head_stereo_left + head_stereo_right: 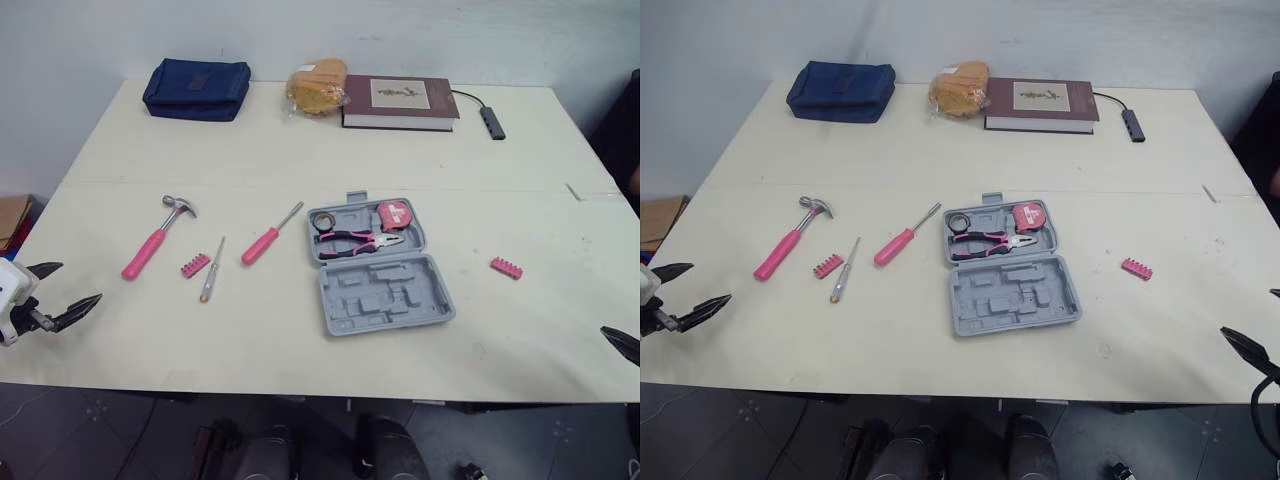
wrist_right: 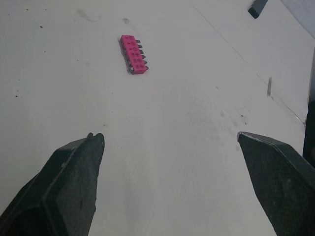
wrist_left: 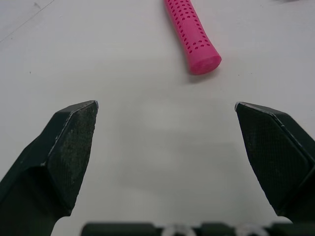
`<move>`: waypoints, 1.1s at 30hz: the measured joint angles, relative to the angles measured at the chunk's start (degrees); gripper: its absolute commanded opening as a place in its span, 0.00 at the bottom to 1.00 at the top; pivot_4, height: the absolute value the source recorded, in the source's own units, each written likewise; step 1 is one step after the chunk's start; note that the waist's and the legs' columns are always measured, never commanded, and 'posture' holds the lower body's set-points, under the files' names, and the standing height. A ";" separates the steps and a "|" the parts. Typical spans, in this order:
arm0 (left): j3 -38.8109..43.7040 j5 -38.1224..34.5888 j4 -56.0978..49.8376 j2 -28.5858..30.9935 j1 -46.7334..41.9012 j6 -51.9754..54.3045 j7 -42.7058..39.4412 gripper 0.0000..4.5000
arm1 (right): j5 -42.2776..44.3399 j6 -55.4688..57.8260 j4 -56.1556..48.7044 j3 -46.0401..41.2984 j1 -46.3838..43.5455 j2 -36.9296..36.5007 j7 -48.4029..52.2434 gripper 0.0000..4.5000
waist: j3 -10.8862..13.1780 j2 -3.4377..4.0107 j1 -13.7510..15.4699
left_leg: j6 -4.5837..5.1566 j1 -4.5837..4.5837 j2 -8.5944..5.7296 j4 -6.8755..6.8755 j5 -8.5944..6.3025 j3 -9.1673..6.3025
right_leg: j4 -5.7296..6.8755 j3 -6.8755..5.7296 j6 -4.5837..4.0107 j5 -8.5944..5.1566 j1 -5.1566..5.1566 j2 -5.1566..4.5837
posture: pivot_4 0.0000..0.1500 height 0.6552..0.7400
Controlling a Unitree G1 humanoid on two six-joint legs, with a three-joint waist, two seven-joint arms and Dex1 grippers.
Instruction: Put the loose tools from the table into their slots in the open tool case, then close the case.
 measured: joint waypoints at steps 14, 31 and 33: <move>-15.45 -9.30 -48.73 -20.03 0.76 30.14 7.61 1.00 | 4.01 14.86 -5.98 24.03 -22.86 0.66 -3.22 1.00 | 0.00 0.01 0.07 | 0.14 -0.11 -0.08 0.72 -0.02 0.10 | 0.35 -0.13 0.09 0.09 0.03 0.00 | 1.00 1.00; -32.42 3.29 -50.96 -31.96 -10.42 41.03 18.38 0.01 | -13.77 7.52 14.92 47.26 -47.39 5.22 -9.37 0.00 | 0.01 0.00 0.26 | 0.14 -0.26 0.02 1.14 -0.09 0.03 | 0.38 -0.14 0.11 0.10 0.05 0.40 | 1.00 1.00; -34.06 4.43 -49.75 -33.30 -11.36 41.54 18.87 0.01 | -15.98 6.04 17.73 48.80 -49.37 6.31 -10.76 0.00 | 0.01 0.00 0.30 | 0.14 -0.29 0.02 1.12 -0.09 0.00 | 0.36 -0.17 0.11 0.10 0.04 0.42 | 1.00 1.00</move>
